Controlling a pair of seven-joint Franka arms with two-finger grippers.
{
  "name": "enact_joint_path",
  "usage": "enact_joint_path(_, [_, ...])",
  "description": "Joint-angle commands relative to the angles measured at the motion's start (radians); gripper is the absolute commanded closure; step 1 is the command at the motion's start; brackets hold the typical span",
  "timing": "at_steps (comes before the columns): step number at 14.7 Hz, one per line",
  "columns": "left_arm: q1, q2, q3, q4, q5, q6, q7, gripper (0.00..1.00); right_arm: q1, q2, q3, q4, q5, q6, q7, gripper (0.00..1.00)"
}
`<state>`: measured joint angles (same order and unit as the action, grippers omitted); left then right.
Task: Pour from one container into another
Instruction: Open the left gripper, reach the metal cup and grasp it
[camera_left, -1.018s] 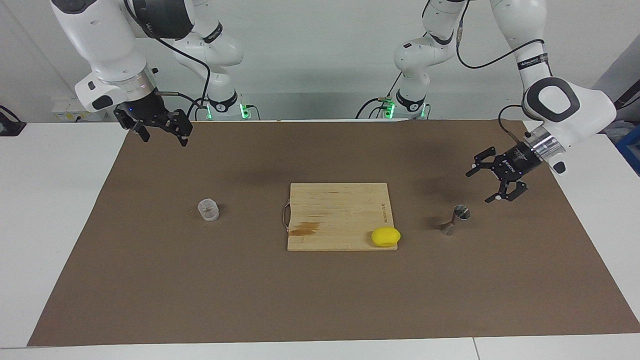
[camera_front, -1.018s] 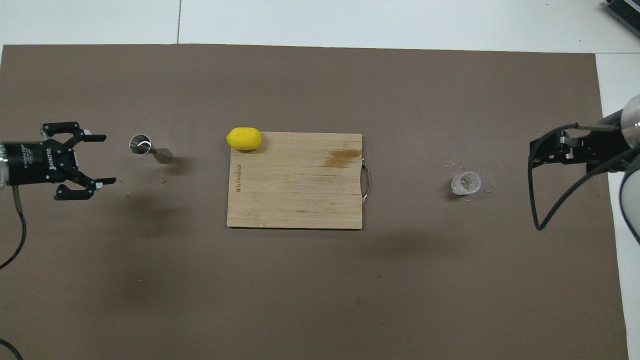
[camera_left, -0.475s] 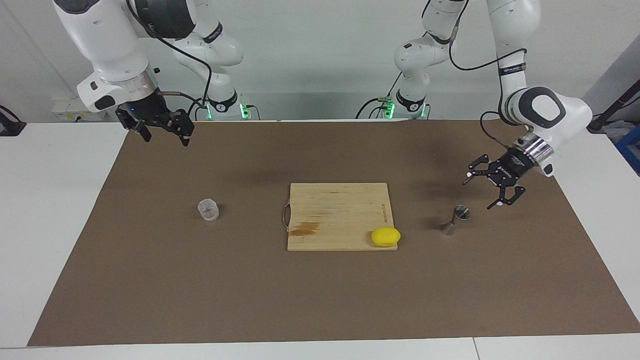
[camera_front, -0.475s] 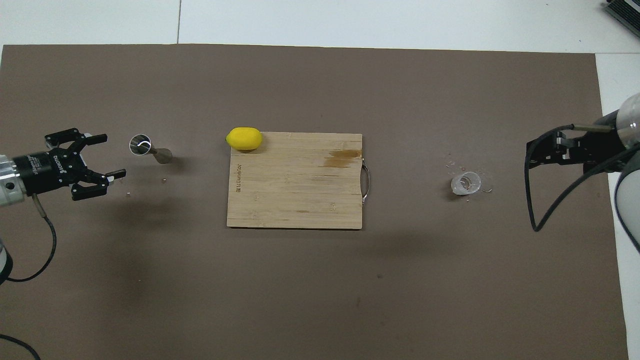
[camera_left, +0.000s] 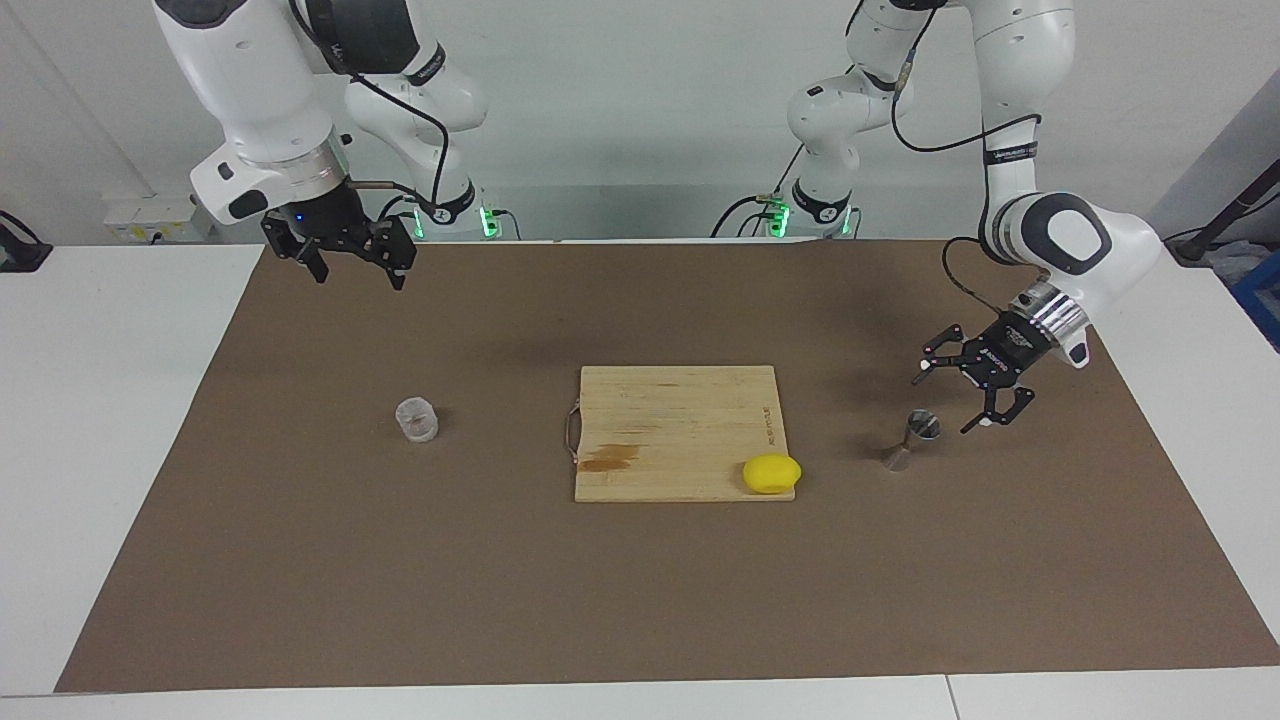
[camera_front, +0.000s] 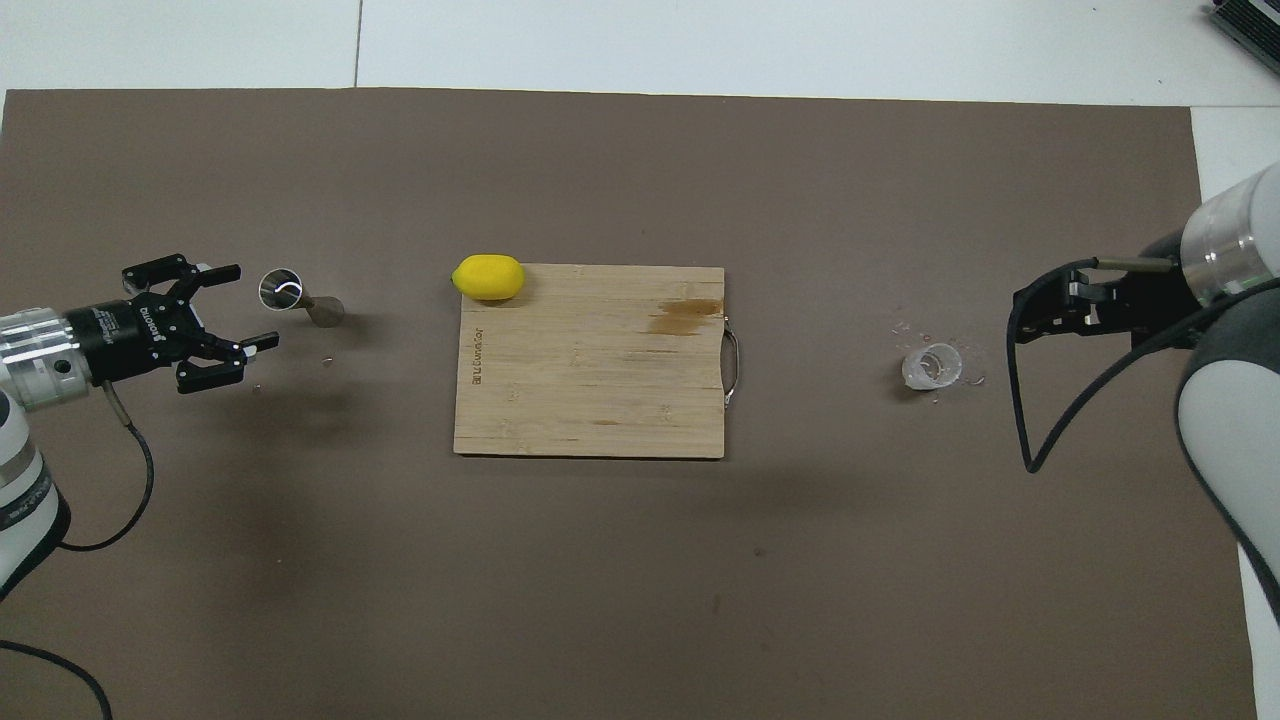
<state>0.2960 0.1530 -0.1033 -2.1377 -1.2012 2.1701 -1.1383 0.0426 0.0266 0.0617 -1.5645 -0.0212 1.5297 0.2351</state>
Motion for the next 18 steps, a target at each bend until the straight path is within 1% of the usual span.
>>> enact_joint_path(1, [-0.031,0.034,0.005,0.004,-0.049,0.056,0.070,0.00,-0.004,-0.024,0.004,-0.031,-0.034,0.007,0.015,0.00])
enact_joint_path(2, [-0.034,0.040,0.005,0.005,-0.063,0.060,0.080,0.00,-0.004,-0.030,0.004,-0.035,-0.040,0.009,0.016,0.00])
enact_joint_path(5, [-0.038,0.040,0.005,0.005,-0.086,0.060,0.083,0.00,-0.009,-0.069,0.004,-0.101,-0.043,0.052,0.015,0.00])
enact_joint_path(10, [-0.060,0.042,0.005,0.005,-0.098,0.068,0.086,0.01,-0.016,-0.062,0.003,-0.091,-0.025,0.049,0.015,0.00])
enact_joint_path(13, [-0.061,0.040,0.005,0.005,-0.110,0.071,0.084,0.07,-0.021,-0.059,0.001,-0.083,-0.023,0.038,0.013,0.00])
enact_joint_path(16, [-0.061,0.040,0.005,0.004,-0.112,0.071,0.086,0.20,-0.023,-0.059,-0.005,-0.082,-0.023,0.033,0.006,0.00])
enact_joint_path(17, [-0.061,0.040,0.005,0.004,-0.112,0.071,0.086,0.28,-0.023,-0.057,-0.005,-0.083,-0.023,0.033,0.006,0.00])
enact_joint_path(18, [-0.060,0.040,0.005,0.004,-0.113,0.071,0.086,0.44,-0.023,-0.057,-0.005,-0.082,-0.023,0.033,0.006,0.00])
